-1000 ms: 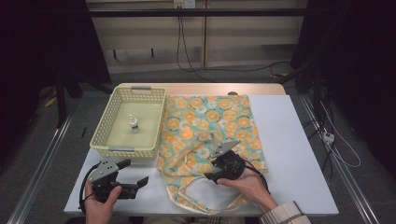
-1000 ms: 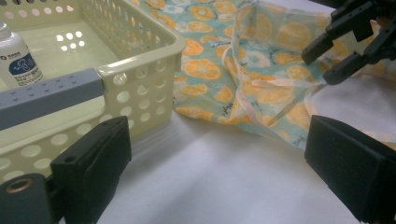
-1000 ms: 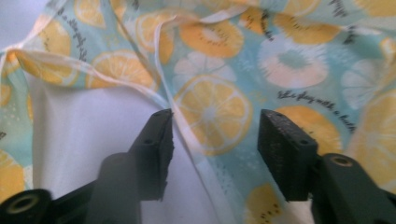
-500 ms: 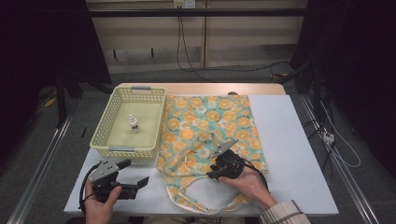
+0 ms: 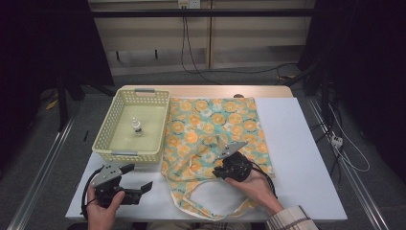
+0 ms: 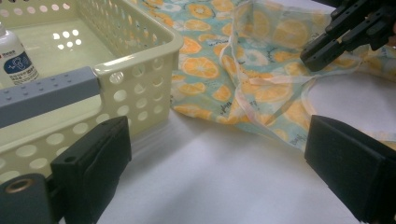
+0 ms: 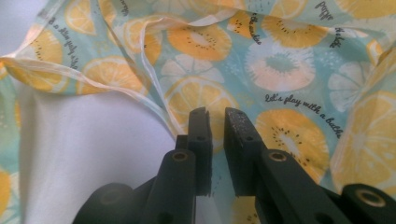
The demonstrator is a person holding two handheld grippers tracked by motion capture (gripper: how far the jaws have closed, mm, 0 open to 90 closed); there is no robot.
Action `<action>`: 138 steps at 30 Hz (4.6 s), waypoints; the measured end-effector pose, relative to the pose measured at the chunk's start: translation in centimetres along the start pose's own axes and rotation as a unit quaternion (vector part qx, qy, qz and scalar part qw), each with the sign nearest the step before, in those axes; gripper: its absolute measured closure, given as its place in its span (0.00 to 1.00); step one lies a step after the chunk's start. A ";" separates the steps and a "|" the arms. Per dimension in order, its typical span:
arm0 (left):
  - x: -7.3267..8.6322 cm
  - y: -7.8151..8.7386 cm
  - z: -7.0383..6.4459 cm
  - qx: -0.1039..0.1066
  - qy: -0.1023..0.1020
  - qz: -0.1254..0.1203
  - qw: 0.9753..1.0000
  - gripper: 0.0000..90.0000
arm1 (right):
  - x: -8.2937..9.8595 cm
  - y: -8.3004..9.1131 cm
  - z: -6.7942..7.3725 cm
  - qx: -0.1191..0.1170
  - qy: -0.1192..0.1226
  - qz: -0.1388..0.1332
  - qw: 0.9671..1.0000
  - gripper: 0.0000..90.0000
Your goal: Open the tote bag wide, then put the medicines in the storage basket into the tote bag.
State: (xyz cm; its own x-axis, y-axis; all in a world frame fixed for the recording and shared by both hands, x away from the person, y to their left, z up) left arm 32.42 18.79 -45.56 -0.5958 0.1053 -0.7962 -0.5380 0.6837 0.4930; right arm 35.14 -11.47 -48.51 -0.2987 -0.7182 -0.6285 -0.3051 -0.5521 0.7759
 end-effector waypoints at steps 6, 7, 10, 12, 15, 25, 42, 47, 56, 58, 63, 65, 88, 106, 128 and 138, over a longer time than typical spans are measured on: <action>0.0 0.0 0.0 -0.002 -0.001 -0.001 1.000 0.08 | -0.3 -0.1 0.8 -0.016 0.013 -0.006 1.000 0.80; 0.0 0.0 0.0 -0.002 0.000 -0.001 1.000 0.08 | -0.4 -0.1 1.0 -0.016 0.017 -0.011 1.000 0.78; 0.0 0.0 0.0 -0.001 0.000 0.000 1.000 0.08 | -0.6 -0.4 1.3 -0.022 0.022 -0.014 0.999 0.72; 0.0 0.0 0.0 0.000 0.000 -0.001 1.000 0.08 | -0.7 -0.8 1.4 -0.017 0.021 -0.009 1.000 0.74; 0.0 0.0 0.0 0.000 0.000 0.001 1.000 0.08 | -0.7 -1.3 1.0 -0.005 0.017 -0.002 1.000 0.82; 0.0 0.1 0.0 0.000 -0.003 0.002 1.000 0.08 | 0.0 -1.6 0.8 0.001 0.029 0.014 0.999 0.86; 0.0 0.1 0.2 0.000 -0.003 0.002 1.000 0.08 | -0.8 0.1 -0.8 0.015 -0.036 -0.045 0.998 1.00; 0.0 0.2 0.2 -0.003 -0.001 -0.001 1.000 0.08 | -1.9 1.4 -1.4 0.032 -0.038 -0.083 0.995 1.00; -0.1 0.3 0.3 -0.006 0.000 -0.006 1.000 0.08 | -3.6 3.6 -2.4 0.049 -0.043 -0.139 0.988 1.00; -0.1 0.3 0.3 -0.006 0.001 -0.007 1.000 0.08 | -3.9 4.2 -2.8 0.056 -0.046 -0.151 0.986 1.00; -0.3 0.2 0.3 -0.004 0.001 -0.009 1.000 0.08 | -5.2 5.8 -3.9 0.075 -0.045 -0.179 0.980 1.00; -0.3 0.1 0.2 -0.004 -0.001 -0.009 1.000 0.08 | -5.8 6.4 -4.3 0.081 -0.044 -0.189 0.978 1.00; -3.5 1.5 1.5 -0.003 -0.006 -0.011 1.000 0.09 | -7.8 7.7 -6.4 0.091 -0.048 -0.227 0.969 1.00; -8.9 -0.5 5.0 -0.040 0.000 0.041 0.998 0.10 | -7.2 7.6 -6.1 0.089 -0.045 -0.220 0.971 1.00; -14.0 -6.8 10.8 -0.111 0.013 0.074 0.991 0.17 | -7.2 7.1 -6.1 0.085 -0.044 -0.213 0.972 1.00; -13.6 -9.4 13.3 -0.129 0.045 0.110 0.985 0.23 | -7.2 6.8 -6.1 0.081 -0.044 -0.212 0.973 1.00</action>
State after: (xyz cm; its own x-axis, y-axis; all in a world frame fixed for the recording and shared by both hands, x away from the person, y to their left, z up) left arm 53.48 20.54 -44.06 -0.7585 0.1580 -0.6322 -0.5172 0.4441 0.7316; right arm 40.69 -12.62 -38.33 -0.1884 -0.3978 -0.8979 -0.5543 -0.7116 0.4316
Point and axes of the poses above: each handheld gripper's, and its own axes: y roughly backward along the jaws, x roughly out of its underside, z roughly to its left, the point moved 6 cm from there along -y, roughly forward along the jaws, and after that the axes turned 15 degrees about y, right-handed, at the moved point
